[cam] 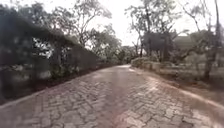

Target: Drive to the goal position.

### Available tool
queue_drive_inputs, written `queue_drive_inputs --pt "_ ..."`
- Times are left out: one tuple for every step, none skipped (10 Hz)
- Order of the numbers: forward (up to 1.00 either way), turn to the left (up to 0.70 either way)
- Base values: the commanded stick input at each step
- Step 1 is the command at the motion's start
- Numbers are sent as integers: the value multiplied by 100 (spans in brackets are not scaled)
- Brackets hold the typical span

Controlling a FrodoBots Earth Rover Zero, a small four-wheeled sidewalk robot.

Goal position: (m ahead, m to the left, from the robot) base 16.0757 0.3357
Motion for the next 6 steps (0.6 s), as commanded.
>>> queue_drive_inputs --pt "85 0" --pt "85 0" --pt "85 0" --pt "85 0" --pt "85 0" --pt "85 0"
